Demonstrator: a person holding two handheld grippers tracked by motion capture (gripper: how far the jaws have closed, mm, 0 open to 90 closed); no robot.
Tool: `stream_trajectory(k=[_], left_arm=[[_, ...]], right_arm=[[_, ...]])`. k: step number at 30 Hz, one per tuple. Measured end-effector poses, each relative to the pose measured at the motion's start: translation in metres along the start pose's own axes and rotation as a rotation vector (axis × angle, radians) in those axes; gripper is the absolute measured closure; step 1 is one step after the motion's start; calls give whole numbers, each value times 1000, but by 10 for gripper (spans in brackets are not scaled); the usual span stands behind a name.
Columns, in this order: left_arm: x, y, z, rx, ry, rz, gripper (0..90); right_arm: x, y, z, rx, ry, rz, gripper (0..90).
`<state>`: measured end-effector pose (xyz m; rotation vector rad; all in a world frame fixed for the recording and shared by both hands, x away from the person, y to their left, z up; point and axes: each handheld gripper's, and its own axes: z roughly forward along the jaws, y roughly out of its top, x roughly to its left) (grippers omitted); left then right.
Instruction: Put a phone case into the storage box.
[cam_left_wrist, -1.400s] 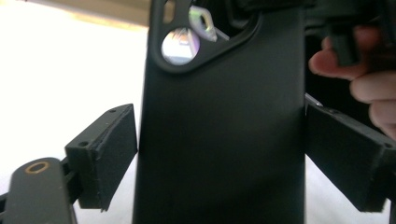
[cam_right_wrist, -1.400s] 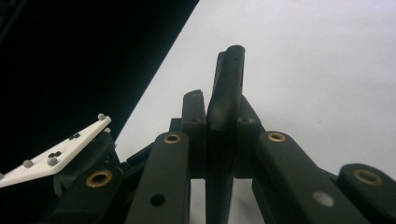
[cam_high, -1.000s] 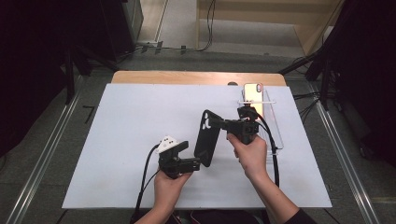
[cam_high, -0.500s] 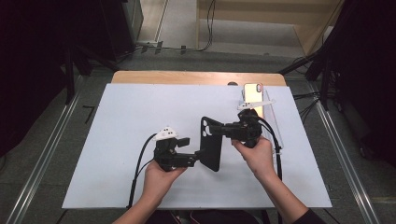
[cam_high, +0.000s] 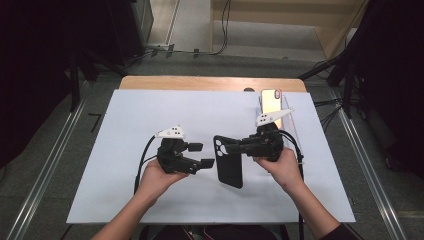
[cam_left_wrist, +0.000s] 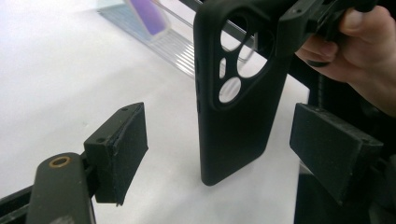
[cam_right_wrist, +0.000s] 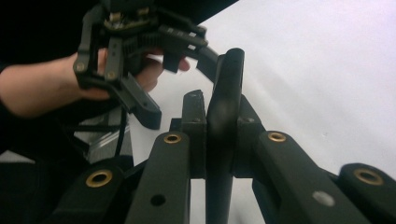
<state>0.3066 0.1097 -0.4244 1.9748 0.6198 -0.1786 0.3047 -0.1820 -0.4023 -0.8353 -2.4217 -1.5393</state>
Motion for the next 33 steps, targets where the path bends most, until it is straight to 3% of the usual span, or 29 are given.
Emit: stream_trajectory(k=[5,12,17,19,22,29,32,33], left_arm=[[2,4,-4,17,-52,59,191],[4,7,-10,13,-116,101,191],[4,8,-8,42,-148,132,226],[3,8,-6,50,-191,131,263],[4,8,-4,64,-222,120,334],[8,9,-4,64,-260,94,550],[9,10,-4,65,-274,106,688],[9,10,-4,69,-275,112,697]], right_arm=[[1,-2,1,27,35,-52,776],[1,-4,7,58,107,-81,776],[1,-5,11,76,158,-89,776],[2,-6,13,73,180,-93,776],[3,-5,14,77,209,-104,776],[5,-6,17,90,242,-114,776],[4,-6,19,93,252,-111,776],[4,-6,19,91,256,-105,776]])
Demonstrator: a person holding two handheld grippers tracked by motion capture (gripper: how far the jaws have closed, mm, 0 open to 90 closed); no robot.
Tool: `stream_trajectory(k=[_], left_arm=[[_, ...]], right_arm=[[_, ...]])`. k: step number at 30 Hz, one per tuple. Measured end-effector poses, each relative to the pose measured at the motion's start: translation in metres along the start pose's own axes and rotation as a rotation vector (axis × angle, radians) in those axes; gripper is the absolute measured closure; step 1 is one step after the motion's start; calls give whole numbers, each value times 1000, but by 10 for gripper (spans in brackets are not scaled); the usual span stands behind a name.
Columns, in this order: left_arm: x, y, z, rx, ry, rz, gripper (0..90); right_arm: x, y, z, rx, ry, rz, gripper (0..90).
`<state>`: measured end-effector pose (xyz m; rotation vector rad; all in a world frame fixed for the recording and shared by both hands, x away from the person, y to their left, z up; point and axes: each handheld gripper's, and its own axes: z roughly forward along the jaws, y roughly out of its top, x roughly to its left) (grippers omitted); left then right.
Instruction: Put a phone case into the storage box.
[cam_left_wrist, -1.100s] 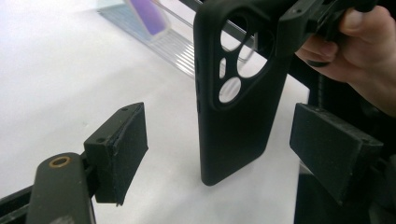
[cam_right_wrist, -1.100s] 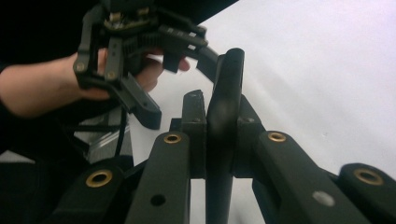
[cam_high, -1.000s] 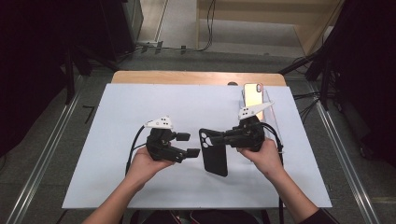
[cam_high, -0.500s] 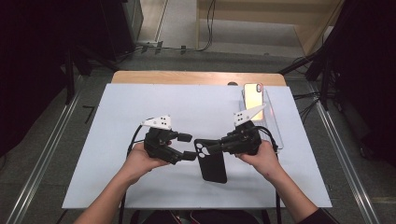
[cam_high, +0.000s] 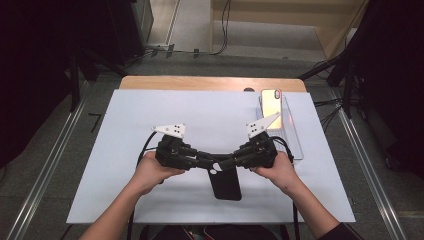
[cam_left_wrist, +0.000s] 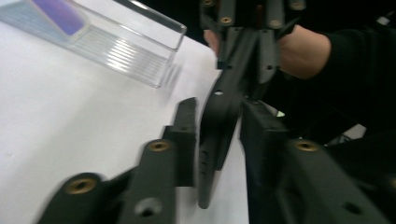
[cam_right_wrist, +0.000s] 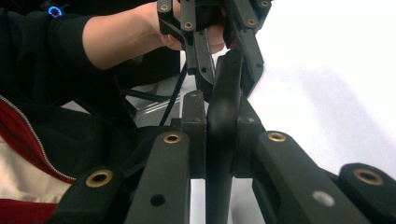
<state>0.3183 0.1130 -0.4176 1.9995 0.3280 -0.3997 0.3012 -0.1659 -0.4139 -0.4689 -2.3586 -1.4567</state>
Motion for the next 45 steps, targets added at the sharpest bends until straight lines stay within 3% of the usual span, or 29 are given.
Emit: stream_trajectory(k=[5,11,14,18,23,27,30,33,38,42,45], left_arm=[[-3,2,0,21,1,29,763],[-2,3,-2,19,-10,14,772],[-1,4,-6,23,6,4,774],[-1,5,-15,5,29,-22,773],[-2,8,-26,-4,77,-53,773],[-2,10,-30,-7,125,-106,772],[-3,11,-32,-4,149,-132,771],[-3,11,-32,1,180,-146,771],[-4,13,-34,-23,254,-192,771],[-5,15,-34,-49,314,-244,770],[-7,16,-31,-52,351,-269,770]], right_arm=[[-5,-2,-2,-15,2,14,769],[-3,-1,-1,-13,-40,2,718],[-1,0,-1,-14,-65,1,599],[1,0,-5,-53,-147,17,435],[5,-2,-5,-68,-240,30,287],[9,-5,0,-84,-338,29,226],[9,-9,1,-123,-304,18,143],[8,-10,4,-134,-330,27,0],[9,-12,8,-154,-370,56,0],[11,-10,13,-150,-465,75,0],[11,-10,17,-156,-489,88,0]])
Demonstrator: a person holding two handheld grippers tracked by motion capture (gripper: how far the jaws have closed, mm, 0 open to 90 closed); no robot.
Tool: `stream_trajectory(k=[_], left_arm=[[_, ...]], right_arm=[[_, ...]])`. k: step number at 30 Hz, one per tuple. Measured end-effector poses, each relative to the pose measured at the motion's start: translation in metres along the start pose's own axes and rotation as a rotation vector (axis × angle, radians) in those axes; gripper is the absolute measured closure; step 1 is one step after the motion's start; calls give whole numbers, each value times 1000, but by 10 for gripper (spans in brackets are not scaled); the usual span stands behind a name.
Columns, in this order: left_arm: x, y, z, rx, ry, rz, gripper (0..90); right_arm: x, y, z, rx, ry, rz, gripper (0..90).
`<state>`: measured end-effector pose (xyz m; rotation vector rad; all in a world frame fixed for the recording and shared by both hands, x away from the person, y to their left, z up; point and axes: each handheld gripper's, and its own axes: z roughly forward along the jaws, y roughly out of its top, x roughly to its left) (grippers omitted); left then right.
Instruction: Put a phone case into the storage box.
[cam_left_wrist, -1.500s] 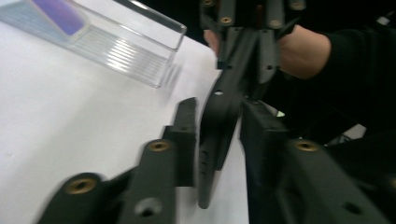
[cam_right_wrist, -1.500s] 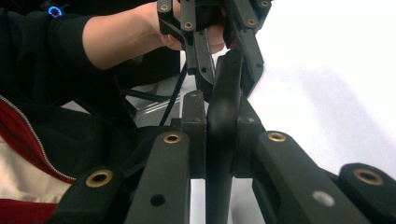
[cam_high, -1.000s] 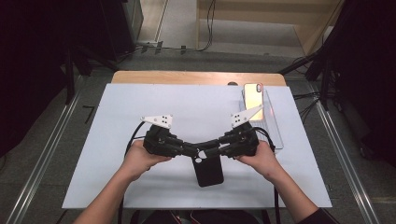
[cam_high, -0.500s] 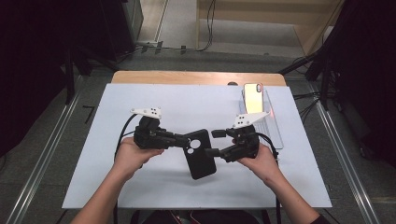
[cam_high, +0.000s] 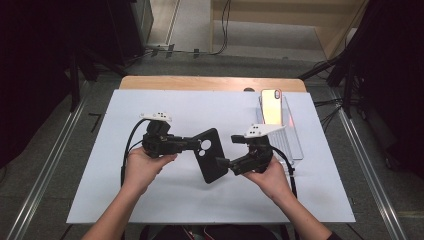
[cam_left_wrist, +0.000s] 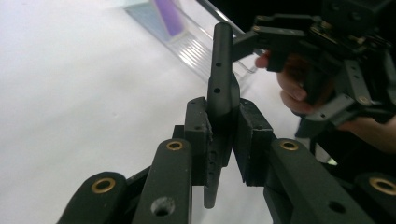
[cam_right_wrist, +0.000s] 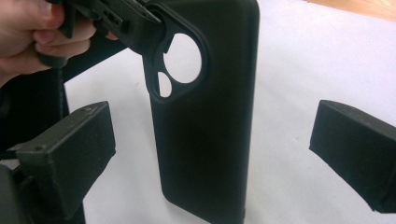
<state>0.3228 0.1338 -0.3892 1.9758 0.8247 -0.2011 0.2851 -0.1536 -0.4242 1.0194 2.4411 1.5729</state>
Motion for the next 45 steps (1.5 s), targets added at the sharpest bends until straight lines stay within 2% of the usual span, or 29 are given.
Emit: stream_trajectory(k=[7,12,17,23,25,28,29,33,34,35,37,40,45], left_arm=[[-5,1,6,-2,41,-49,770],[-10,3,10,-27,61,-82,770],[-15,4,14,-37,83,-98,770],[-20,3,20,-36,88,-104,769],[-21,3,21,-32,86,-103,768],[-23,2,23,-39,84,-106,768],[-24,2,24,-42,86,-104,767],[-24,2,23,-44,69,-103,760],[-24,2,22,-51,58,-103,744],[-24,3,20,-53,50,-103,683],[-26,6,15,-66,62,-82,573],[-28,8,5,-77,49,-71,464],[-26,6,-7,-87,18,-59,362]], right_arm=[[8,1,12,0,-86,2,0],[12,3,20,-11,-148,20,0],[16,4,27,-3,-178,17,0],[21,7,36,11,-215,7,0],[23,7,39,19,-237,7,56],[23,7,41,26,-256,7,71],[24,7,42,32,-271,7,110],[24,7,40,38,-273,-1,121],[24,7,39,38,-272,-2,123],[24,8,38,41,-269,5,125],[22,10,35,31,-266,11,126],[19,14,26,20,-268,34,126],[11,22,3,-25,-279,66,126]])
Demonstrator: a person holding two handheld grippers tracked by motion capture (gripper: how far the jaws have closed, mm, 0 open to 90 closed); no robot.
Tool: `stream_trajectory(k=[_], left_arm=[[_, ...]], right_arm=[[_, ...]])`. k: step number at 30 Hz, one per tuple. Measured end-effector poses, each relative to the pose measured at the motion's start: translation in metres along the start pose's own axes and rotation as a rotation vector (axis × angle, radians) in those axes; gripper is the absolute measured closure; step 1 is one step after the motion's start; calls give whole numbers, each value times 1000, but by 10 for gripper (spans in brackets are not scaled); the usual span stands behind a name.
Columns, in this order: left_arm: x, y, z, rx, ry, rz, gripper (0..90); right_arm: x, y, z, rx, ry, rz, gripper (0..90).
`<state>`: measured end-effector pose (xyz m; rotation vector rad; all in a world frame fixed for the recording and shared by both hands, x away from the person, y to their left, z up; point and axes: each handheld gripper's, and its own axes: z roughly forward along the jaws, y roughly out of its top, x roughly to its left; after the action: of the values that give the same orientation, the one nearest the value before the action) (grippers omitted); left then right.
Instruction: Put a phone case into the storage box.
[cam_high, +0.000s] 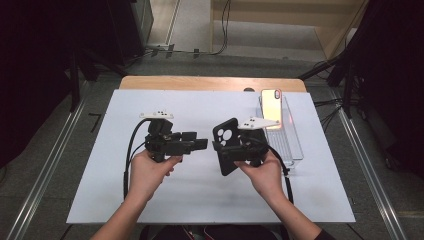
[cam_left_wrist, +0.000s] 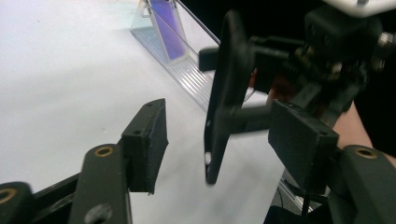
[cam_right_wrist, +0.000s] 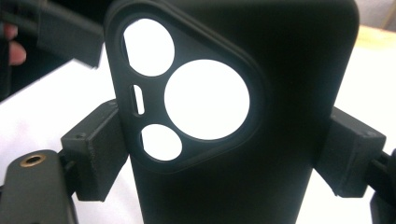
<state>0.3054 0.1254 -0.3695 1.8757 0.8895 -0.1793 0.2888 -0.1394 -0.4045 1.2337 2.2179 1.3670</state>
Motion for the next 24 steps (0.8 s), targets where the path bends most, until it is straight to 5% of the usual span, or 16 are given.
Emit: stream_trajectory(k=[10,13,24], left_arm=[[13,-12,-5,86,-89,76,304],[18,-19,-8,95,-91,117,304],[30,-35,-15,109,-90,171,304]], right_arm=[[-39,14,-39,-65,-50,69,127],[-52,17,-49,-75,-64,80,127],[-105,21,-70,-105,-199,149,128]])
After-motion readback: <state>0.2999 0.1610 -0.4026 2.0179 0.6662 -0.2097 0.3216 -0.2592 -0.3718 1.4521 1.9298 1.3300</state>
